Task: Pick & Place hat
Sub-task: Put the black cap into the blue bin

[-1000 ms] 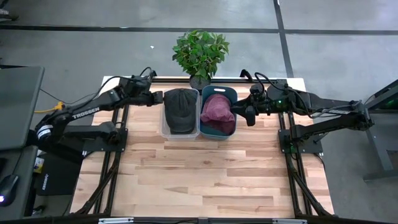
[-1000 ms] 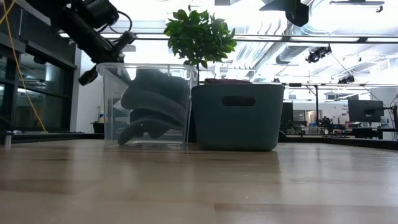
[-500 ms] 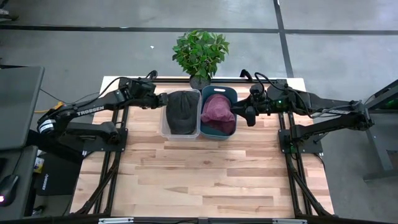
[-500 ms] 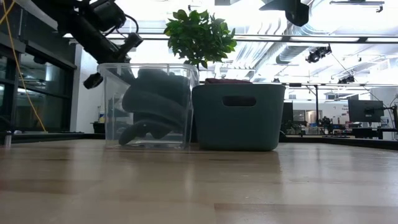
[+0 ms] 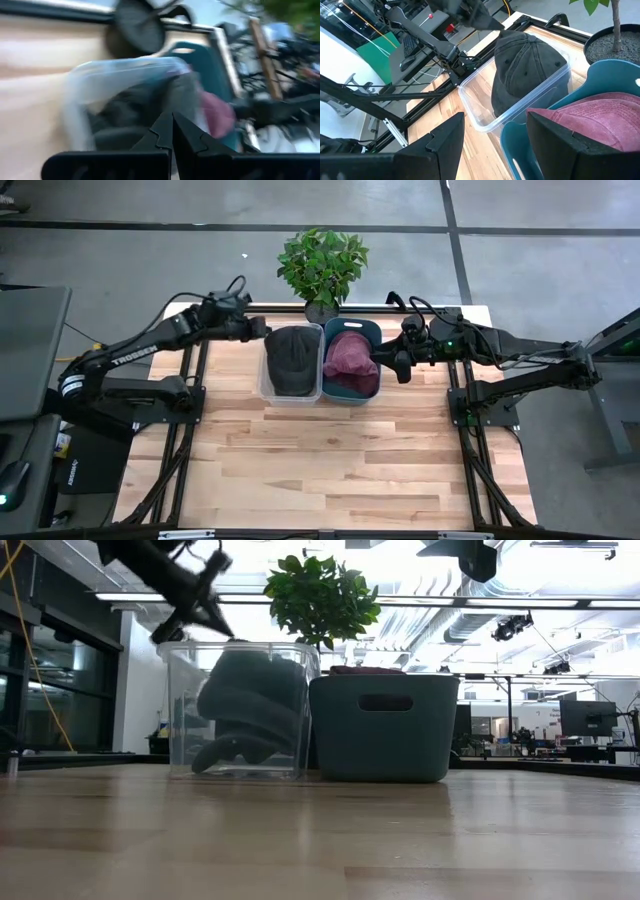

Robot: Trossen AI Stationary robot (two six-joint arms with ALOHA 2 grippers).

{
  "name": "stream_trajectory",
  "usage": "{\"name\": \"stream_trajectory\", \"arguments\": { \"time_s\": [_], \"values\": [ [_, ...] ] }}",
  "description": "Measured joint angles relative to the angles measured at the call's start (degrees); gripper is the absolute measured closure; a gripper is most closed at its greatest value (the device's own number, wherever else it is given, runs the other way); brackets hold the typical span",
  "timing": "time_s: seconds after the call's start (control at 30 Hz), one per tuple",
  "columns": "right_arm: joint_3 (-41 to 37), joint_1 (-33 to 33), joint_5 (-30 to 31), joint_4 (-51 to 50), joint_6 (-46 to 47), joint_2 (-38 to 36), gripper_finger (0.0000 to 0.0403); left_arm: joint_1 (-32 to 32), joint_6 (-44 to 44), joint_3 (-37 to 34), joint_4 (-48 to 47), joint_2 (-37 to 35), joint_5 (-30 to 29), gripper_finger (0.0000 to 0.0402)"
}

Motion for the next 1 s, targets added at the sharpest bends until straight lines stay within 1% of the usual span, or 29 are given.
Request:
{"name": "stream_trajectory", "arguments": {
  "time_s": [0.13, 0.3, 0.37, 0.5, 0.6, 0.67, 0.73, 0.83, 1.0],
  "values": [
    [0.00, -0.01, -0.01, 0.00, -0.14, 0.00, 0.0194, -0.47, 5.82, 2.76, 1.06, 0.33, 2.51, 0.0401],
    [0.00, -0.02, 0.01, -0.01, -0.51, 0.00, 0.0194, -3.92, 16.22, 4.90, 0.56, 4.22, 2.73, 0.0401],
    [0.00, 0.00, 0.07, -0.01, -0.77, 0.00, 0.0194, -5.38, 18.12, 5.59, 0.37, 5.40, 2.70, 0.0401],
    [0.00, 0.00, 0.09, -0.01, -0.76, 0.00, 0.0194, -8.44, 19.15, 5.86, -1.40, 9.41, -1.04, 0.0401],
    [0.00, 0.00, 0.12, -0.03, -0.74, 0.00, 0.0194, -10.30, 19.20, 5.86, -1.49, 12.67, -6.21, 0.0401],
    [0.00, 0.00, 0.09, -0.03, -0.73, 0.00, 0.0194, -10.93, 19.13, 5.86, -3.14, 14.29, -10.04, 0.0401],
    [0.00, 0.00, 0.05, -0.03, -0.38, 0.00, 0.0194, -11.02, 18.72, 5.86, -3.94, 16.00, -12.44, 0.0401],
    [0.00, -0.01, 0.01, -0.07, -0.24, 0.00, 0.0194, -10.91, 16.98, 5.86, -5.49, 18.30, -11.51, 0.0401],
    [0.00, 0.00, -0.02, -0.12, -0.04, 0.00, 0.0194, -10.91, 16.12, 5.88, -5.61, 20.14, -10.33, 0.0401]
  ]
}}
